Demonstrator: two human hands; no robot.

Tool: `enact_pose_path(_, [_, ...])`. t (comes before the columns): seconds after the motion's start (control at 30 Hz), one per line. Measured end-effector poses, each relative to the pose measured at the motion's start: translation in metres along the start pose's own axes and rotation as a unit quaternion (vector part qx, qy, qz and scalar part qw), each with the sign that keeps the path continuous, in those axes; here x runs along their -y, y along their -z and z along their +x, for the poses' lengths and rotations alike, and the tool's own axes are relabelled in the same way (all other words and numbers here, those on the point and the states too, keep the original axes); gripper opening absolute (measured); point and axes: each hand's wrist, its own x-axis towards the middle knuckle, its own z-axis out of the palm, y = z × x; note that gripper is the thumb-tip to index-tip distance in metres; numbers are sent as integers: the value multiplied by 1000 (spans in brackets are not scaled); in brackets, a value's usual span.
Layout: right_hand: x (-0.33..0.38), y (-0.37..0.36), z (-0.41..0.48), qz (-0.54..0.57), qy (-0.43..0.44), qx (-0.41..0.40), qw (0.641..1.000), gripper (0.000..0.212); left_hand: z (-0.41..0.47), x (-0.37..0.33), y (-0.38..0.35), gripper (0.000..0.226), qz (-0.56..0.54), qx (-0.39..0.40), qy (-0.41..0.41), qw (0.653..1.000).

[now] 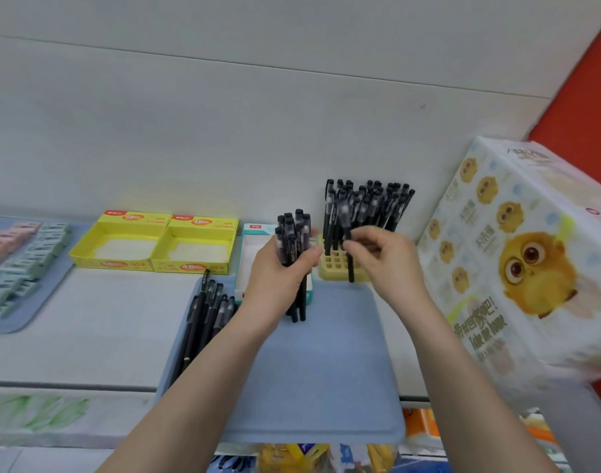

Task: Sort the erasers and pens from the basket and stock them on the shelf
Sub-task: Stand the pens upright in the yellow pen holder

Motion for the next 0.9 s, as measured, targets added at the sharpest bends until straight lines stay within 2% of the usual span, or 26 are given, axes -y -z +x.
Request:
enact_pose_path(0.1, [-6, 0, 9, -28, -2, -72, 997, 18, 0, 1, 1, 19, -1, -2, 8, 1000])
enact_pose_path(0.2, [-9, -8, 16, 5, -8, -100, 995, 17, -2, 1, 3, 29, -5, -17, 4, 1000])
enact_pose_path(0.3, [-12, -20, 20, 19, -8, -87, 996, 12, -6, -2, 5, 28, -6, -18, -2, 1000])
enact_pose_path(0.47, [-15, -26, 25, 4, 3, -89, 996, 15, -11, -7, 6, 26, -55, -14, 29, 998])
enact_pose_path(0.6, [-17, -28, 26, -17, 15, -95, 995, 18, -12, -7, 7, 24, -44, -10, 39, 998])
enact_pose_path(0.8, [-22, -25, 27, -102, -2, -12, 995, 20, -12, -3, 4, 21, 11, -23, 25, 999])
enact_pose_path(0.9, [-8, -14, 20, -129, -1, -55, 990, 19, -12, 0, 1, 25, 17, -27, 24, 999])
